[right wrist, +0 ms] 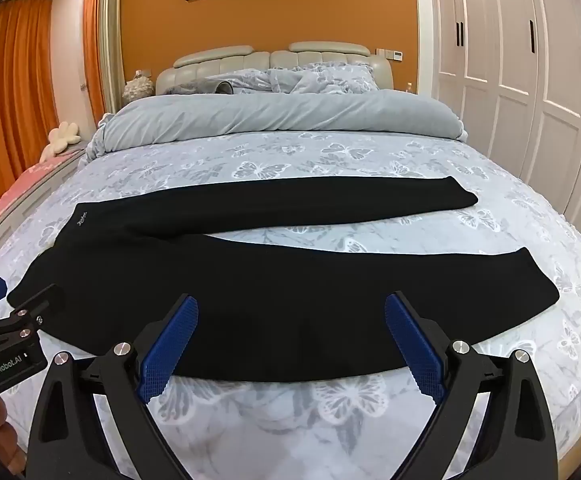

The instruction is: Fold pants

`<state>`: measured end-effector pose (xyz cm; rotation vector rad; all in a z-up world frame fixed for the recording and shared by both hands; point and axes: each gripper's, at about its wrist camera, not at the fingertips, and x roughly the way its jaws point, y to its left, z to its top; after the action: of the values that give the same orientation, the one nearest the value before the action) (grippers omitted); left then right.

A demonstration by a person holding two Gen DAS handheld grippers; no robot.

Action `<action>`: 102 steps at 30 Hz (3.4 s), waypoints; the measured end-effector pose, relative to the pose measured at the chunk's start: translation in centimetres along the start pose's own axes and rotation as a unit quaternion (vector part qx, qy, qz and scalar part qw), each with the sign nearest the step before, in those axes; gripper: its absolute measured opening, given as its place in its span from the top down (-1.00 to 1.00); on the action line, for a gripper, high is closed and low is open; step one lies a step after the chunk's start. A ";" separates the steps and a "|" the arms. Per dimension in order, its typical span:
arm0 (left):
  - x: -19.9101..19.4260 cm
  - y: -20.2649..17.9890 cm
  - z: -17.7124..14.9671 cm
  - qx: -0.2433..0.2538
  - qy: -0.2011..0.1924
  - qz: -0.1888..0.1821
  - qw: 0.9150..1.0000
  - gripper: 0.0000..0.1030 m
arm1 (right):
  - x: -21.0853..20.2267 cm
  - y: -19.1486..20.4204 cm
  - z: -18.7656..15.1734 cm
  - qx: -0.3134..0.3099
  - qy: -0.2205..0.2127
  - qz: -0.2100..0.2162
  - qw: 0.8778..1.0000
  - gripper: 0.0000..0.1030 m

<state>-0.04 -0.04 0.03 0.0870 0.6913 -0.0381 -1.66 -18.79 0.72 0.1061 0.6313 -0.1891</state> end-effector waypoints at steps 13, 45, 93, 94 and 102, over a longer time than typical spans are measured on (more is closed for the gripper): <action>0.3 0.4 0.0 0.007 0.000 -0.001 1.000 -0.88 | 0.2 0.0 -0.2 0.001 0.002 0.000 1.000 -0.80; 0.2 0.0 0.1 0.008 -0.003 0.008 1.000 -0.88 | 0.3 -0.1 -0.1 0.000 0.003 -0.002 1.000 -0.80; 0.2 0.2 0.0 0.010 0.000 0.008 1.000 -0.88 | 0.4 -0.9 -0.6 0.000 0.008 -0.003 1.000 -0.80; 0.2 0.3 0.0 0.010 0.000 0.009 1.000 -0.89 | 0.5 -0.9 -0.7 0.000 0.008 -0.003 1.000 -0.80; 0.5 0.3 -0.1 0.010 0.002 0.007 1.000 -0.89 | 0.6 -1.0 -0.6 0.000 0.010 -0.002 1.000 -0.80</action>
<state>0.26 0.25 -0.34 0.1116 0.6942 -0.0316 -1.79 -19.75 -0.16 0.1069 0.6506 -0.1931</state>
